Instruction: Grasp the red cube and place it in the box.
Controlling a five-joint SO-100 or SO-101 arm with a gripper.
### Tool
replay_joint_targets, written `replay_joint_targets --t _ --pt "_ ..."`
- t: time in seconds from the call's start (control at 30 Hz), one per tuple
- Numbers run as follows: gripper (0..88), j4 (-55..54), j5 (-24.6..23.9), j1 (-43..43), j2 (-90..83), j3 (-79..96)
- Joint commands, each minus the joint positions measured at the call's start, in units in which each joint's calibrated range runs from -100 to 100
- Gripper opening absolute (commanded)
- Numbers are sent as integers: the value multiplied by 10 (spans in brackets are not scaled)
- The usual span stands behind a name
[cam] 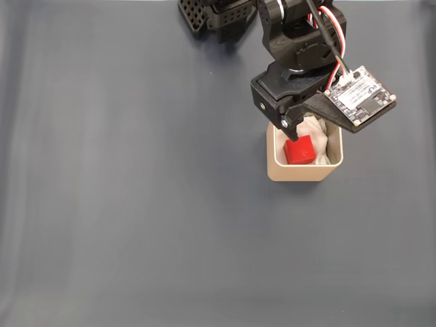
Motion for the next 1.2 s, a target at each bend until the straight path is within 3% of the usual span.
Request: replay_joint_targets --t 0.0,0.37,0.63,0.83,1.17 --pt "452 -9 -1 2 -5 -14" --pt "408 -13 -3 5 -7 -14" --pt "140 -9 -12 22 -14 -14" --pt "8 -8 -15 49 -24 -4" --pt "2 -32 -18 111 -70 53"
